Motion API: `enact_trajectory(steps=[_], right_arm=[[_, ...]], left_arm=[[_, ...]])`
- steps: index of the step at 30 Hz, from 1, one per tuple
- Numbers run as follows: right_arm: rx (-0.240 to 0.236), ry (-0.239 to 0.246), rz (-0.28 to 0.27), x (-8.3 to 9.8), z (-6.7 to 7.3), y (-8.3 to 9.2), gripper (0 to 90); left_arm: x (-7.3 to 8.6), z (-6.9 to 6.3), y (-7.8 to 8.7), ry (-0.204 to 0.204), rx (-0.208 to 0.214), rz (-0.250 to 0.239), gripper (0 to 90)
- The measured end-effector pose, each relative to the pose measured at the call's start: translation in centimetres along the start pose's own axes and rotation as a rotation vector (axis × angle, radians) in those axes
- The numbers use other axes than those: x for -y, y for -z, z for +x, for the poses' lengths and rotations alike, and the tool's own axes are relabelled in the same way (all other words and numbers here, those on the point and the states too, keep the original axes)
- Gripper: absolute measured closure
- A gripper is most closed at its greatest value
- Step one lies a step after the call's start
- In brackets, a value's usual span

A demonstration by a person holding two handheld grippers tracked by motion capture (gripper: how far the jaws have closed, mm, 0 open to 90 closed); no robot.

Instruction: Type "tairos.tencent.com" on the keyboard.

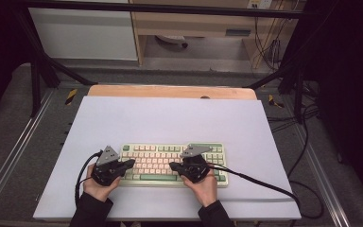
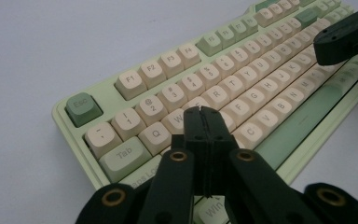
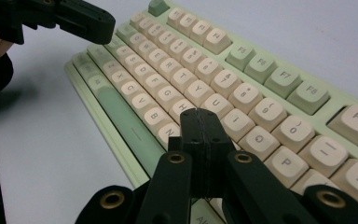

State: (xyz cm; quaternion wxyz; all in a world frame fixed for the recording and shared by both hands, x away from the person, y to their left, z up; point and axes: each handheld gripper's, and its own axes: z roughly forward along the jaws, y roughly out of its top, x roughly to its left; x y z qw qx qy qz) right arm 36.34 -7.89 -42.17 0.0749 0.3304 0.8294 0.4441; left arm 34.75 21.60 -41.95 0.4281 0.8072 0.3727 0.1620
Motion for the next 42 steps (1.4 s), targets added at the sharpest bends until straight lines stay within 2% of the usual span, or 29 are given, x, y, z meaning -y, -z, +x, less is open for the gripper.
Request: enact_trajectory(steps=[10,25,29,33,37,40,42], right_arm=[[-0.011,-0.01,0.014,0.5,0.3,-0.8,90.0],[-0.007,0.002,0.034,1.1,0.5,-1.4,90.0],[-0.009,0.001,0.029,0.9,0.5,-1.2,90.0],[0.0,0.015,0.003,0.4,0.3,-0.3,90.0],[0.029,0.023,-0.016,-0.2,-0.2,1.0,86.0],[0.035,0.004,-0.025,-0.4,-0.9,1.9,79.4],[0.046,-0.003,-0.035,-0.4,-1.5,2.5,73.8]], left_arm=[[0.0,0.0,0.1,0.0,0.0,-0.004,90.0],[0.0,-0.1,0.1,-0.001,0.001,-0.005,90.0],[0.0,-0.1,0.2,-0.004,0.002,-0.008,90.0],[-0.1,-0.1,0.4,-0.005,0.004,-0.017,89.7],[-0.2,0.1,0.7,-0.002,0.017,-0.03,84.4],[-0.3,0.3,0.7,0.001,0.028,-0.02,75.1],[-0.3,0.4,0.7,-0.002,0.019,-0.024,68.2]])
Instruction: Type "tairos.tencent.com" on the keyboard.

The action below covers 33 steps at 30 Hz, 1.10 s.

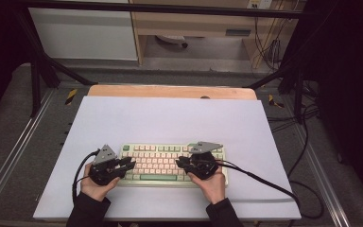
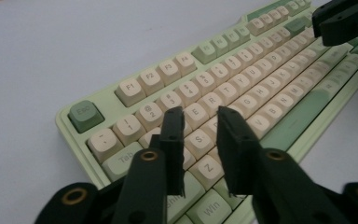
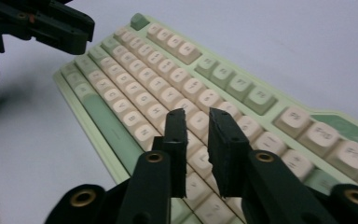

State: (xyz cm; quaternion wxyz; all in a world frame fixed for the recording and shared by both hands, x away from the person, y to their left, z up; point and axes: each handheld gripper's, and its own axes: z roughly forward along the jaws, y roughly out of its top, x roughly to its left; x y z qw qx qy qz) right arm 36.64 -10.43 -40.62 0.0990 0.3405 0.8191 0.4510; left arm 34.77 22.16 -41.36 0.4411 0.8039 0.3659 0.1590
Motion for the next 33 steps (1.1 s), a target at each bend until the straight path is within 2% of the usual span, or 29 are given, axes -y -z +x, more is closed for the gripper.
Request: enact_trajectory(steps=[3,8,12,15,17,20,23,28,33], right_arm=[[0.027,0.0,0.004,0.2,-0.9,0.9,61.9],[0.047,-0.01,0.005,0.9,-2.3,2.2,46.1],[0.053,-0.006,0.003,1.6,-3.3,3.4,32.0],[0.07,-0.001,-0.01,2.2,-4.1,4.3,19.7],[0.081,-0.003,0.003,2.6,-4.6,4.7,12.0],[0.108,-0.015,0.024,3.4,-5.5,5.2,6.5],[0.126,-0.034,0.024,4.3,-6.1,5.9,4.9],[0.112,-0.074,0.016,5.7,-7.1,7.1,1.1],[0.104,-0.091,0.016,7.2,-7.7,7.8,0.4]], left_arm=[[-0.1,0.1,-0.1,-0.01,-0.007,0.016,54.5],[-0.1,0.4,0.0,-0.014,-0.017,0.017,35.9],[0.3,0.8,0.3,-0.015,-0.022,0.016,24.2],[0.7,1.2,0.5,-0.016,-0.03,0.031,15.4],[1.1,1.5,0.7,-0.014,-0.034,0.049,11.0],[1.7,1.8,1.0,-0.024,-0.04,0.06,7.1],[2.2,2.1,1.5,-0.028,-0.043,0.06,5.0],[3.1,2.5,2.3,-0.044,-0.044,0.063,3.1],[4.0,2.9,2.8,-0.048,-0.042,0.065,2.7]])
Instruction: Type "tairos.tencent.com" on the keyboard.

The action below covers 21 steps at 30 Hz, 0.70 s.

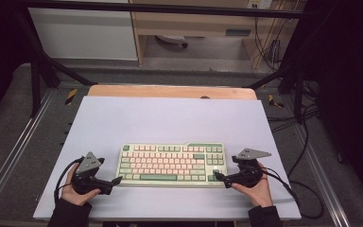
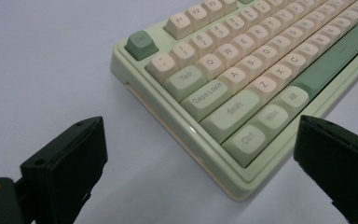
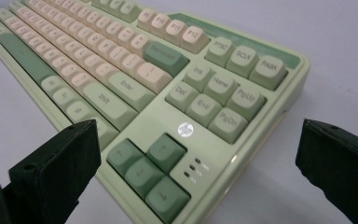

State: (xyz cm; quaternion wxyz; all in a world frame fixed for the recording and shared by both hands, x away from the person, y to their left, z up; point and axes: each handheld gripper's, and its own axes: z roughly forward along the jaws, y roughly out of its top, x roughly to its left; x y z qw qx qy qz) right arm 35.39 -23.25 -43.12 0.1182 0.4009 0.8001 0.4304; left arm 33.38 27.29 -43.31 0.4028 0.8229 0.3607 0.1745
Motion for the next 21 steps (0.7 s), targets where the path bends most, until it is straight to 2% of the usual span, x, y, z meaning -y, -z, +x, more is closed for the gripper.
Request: enact_trajectory(steps=[3,6,9,11,16,21], right_arm=[[-0.003,0.007,0.001,0.9,-0.4,0.3,0.4],[-0.009,-0.006,-0.015,1.8,-0.7,0.6,0.4],[-0.008,-0.004,0.001,2.3,-1.0,0.9,0.4],[-0.019,0.006,-0.013,2.7,-1.2,1.1,0.4],[-0.014,0.002,-0.008,3.0,-1.4,1.3,0.4],[-0.01,0.009,0.0,3.0,-1.5,1.3,0.4]], left_arm=[[0.4,0.2,0.0,0.011,-0.001,0.002,3.0],[0.9,0.2,-0.1,0.011,0.001,0.015,3.1],[1.2,0.2,-0.1,0.005,0.005,0.021,3.1],[1.3,0.2,-0.1,0.001,0.004,0.019,3.1],[1.5,0.3,0.0,0.009,0.003,0.019,3.1],[1.6,0.2,-0.2,-0.001,0.007,0.031,3.2]])
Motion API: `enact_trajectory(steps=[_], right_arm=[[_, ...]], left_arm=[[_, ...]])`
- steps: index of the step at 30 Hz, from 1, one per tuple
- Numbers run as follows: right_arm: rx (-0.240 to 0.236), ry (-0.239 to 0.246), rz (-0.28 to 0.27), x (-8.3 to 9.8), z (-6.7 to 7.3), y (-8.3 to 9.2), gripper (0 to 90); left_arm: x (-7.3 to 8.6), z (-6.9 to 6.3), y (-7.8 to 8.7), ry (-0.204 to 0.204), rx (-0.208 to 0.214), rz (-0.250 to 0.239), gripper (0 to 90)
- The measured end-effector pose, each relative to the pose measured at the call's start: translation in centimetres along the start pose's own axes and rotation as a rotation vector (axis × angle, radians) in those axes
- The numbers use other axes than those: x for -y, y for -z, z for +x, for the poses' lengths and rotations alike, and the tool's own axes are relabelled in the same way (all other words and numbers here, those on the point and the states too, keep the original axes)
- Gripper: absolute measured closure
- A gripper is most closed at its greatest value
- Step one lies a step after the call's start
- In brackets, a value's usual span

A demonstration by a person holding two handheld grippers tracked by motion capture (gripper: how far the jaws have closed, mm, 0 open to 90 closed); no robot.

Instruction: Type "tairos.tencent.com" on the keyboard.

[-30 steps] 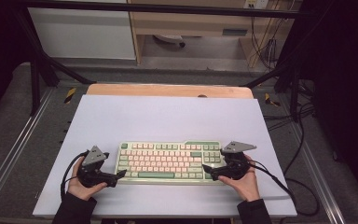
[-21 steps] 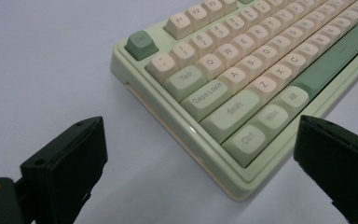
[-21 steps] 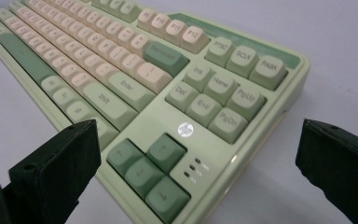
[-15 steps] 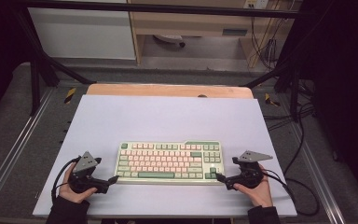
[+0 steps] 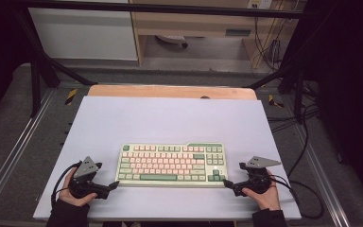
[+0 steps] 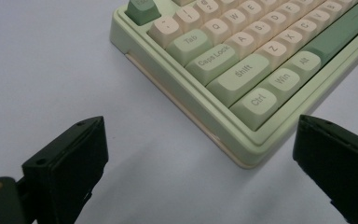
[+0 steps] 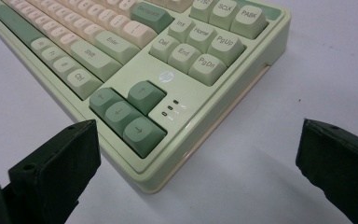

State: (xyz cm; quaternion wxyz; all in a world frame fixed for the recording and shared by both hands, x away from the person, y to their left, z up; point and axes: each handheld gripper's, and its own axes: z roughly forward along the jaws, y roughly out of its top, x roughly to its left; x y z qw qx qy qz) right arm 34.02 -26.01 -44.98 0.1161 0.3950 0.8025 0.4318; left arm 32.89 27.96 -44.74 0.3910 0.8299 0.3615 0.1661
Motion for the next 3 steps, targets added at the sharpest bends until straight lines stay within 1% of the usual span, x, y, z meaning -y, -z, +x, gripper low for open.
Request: enact_trajectory(steps=[3], right_arm=[[0.004,-0.008,-0.004,-0.02,0.03,0.07,0.4]], left_arm=[[0.02,-0.03,-0.12,-0.004,0.002,0.006,3.2]])
